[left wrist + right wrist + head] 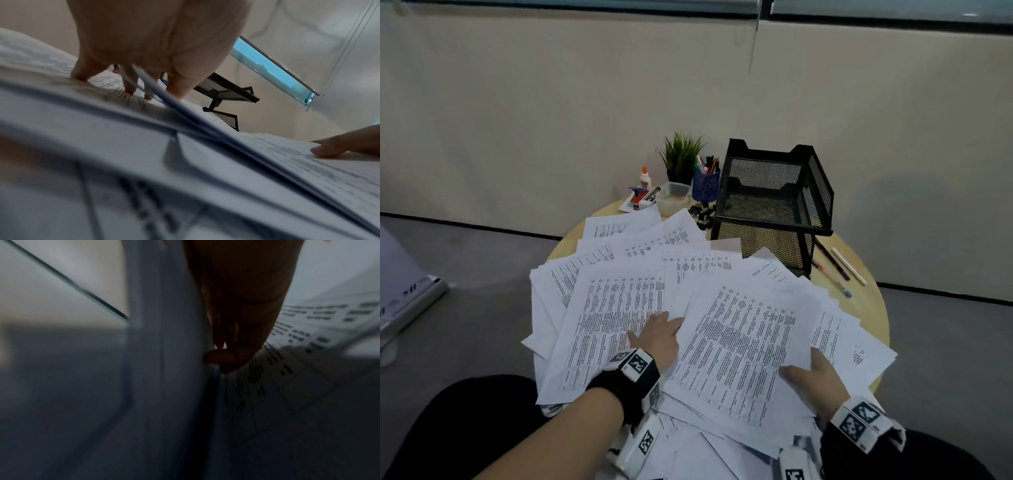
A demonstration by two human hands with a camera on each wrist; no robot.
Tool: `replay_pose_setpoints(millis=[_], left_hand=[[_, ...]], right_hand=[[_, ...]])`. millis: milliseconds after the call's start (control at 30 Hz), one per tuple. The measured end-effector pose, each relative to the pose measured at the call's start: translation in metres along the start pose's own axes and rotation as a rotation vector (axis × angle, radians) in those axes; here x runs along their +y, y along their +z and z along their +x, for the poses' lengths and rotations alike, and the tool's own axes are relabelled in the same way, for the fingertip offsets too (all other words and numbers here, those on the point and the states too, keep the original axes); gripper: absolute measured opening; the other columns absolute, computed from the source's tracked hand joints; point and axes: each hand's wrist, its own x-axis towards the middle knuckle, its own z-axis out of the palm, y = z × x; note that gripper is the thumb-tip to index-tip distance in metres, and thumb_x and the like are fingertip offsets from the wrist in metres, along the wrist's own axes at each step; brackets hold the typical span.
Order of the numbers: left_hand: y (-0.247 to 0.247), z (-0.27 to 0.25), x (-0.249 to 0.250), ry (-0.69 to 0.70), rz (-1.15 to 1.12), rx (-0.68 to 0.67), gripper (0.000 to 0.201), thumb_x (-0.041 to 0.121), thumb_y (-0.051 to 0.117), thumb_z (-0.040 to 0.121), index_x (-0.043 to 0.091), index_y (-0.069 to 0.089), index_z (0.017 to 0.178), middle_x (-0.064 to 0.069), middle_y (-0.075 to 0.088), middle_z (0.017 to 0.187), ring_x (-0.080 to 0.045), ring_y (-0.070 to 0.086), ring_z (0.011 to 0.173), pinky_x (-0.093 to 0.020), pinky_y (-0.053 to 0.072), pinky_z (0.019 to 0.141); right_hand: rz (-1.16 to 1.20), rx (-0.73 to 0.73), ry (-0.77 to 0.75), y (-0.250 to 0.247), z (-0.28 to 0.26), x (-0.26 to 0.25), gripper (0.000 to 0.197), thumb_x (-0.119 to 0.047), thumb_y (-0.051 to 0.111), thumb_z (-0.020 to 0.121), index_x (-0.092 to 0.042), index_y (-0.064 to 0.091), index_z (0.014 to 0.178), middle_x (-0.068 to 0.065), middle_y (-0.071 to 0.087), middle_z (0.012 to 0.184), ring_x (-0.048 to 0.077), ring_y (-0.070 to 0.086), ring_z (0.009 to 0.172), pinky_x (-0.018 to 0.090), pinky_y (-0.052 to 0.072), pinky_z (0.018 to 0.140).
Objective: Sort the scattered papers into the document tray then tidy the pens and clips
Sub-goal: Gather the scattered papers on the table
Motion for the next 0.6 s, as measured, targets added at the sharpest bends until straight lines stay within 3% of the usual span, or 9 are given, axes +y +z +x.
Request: replay_pose_setpoints(millis=[133,233,300,400,467,533,600], left_hand=[[-0.002,0.000,-0.002,0.013,-0.066,0.024,0.063,0.010,0.034,0.095,0.030,0.011,0.150,0.003,0.012,0.158,-0.018,0.012,0.145,-0.059,0.005,0.115],[0.000,0.002,-0.010,0.012,-0.117,0.034,0.078,0.031,0.048,0.092,0.026,-0.003,0.151,-0.003,0.015,0.157,-0.023,0.023,0.142,-0.053,0.020,0.115],[0.000,0.005,-0.016,-0.024,-0.128,0.028,0.096,0.047,0.056,0.084,0.024,-0.011,0.150,-0.008,0.011,0.157,-0.027,0.020,0.143,-0.049,0.024,0.114],[-0.004,0.005,-0.020,-0.047,-0.064,0.027,0.111,0.061,0.058,0.076,0.023,-0.017,0.148,-0.014,0.005,0.158,-0.030,0.013,0.144,-0.051,0.023,0.113],[-0.007,0.002,-0.016,-0.046,0.009,0.003,0.106,0.064,0.056,0.078,0.029,-0.014,0.149,-0.015,0.002,0.158,-0.032,0.008,0.145,-0.055,0.020,0.113],[-0.009,-0.001,-0.008,-0.053,0.082,-0.034,0.089,0.061,0.053,0.083,0.034,0.002,0.150,-0.013,0.001,0.158,-0.035,0.004,0.145,-0.059,0.016,0.113],[-0.012,0.001,-0.004,-0.049,0.104,-0.025,0.069,0.051,0.054,0.085,0.032,0.023,0.145,-0.014,0.016,0.153,-0.038,0.018,0.140,-0.059,0.025,0.109]], right_hand=[[0.079,-0.014,0.044,0.005,0.006,0.001,0.028,0.004,0.067,0.078,0.002,0.058,0.105,0.018,0.067,0.087,0.030,0.065,0.075,0.032,0.051,0.062],[0.127,0.016,0.064,0.001,0.010,0.007,0.030,0.009,0.065,0.077,0.004,0.059,0.106,0.015,0.068,0.085,0.033,0.065,0.077,0.044,0.054,0.073],[0.122,0.047,0.033,-0.007,0.010,0.008,0.037,0.007,0.065,0.077,-0.006,0.057,0.111,0.009,0.067,0.090,0.035,0.064,0.086,0.054,0.052,0.085],[0.058,0.112,-0.040,-0.026,0.005,0.005,0.043,0.004,0.062,0.079,-0.025,0.053,0.111,0.002,0.065,0.095,0.028,0.062,0.087,0.049,0.052,0.083],[0.045,0.149,-0.066,-0.040,0.001,0.000,0.041,0.004,0.059,0.083,-0.020,0.053,0.115,0.005,0.064,0.097,0.021,0.061,0.080,0.035,0.050,0.070],[0.041,0.146,-0.085,-0.048,0.000,-0.002,0.040,0.005,0.057,0.086,-0.014,0.051,0.120,0.006,0.062,0.095,0.017,0.060,0.075,0.028,0.044,0.060],[0.032,0.139,-0.094,-0.049,-0.002,-0.004,0.041,0.006,0.054,0.087,-0.014,0.049,0.123,0.006,0.063,0.094,0.018,0.061,0.076,0.027,0.043,0.056]])
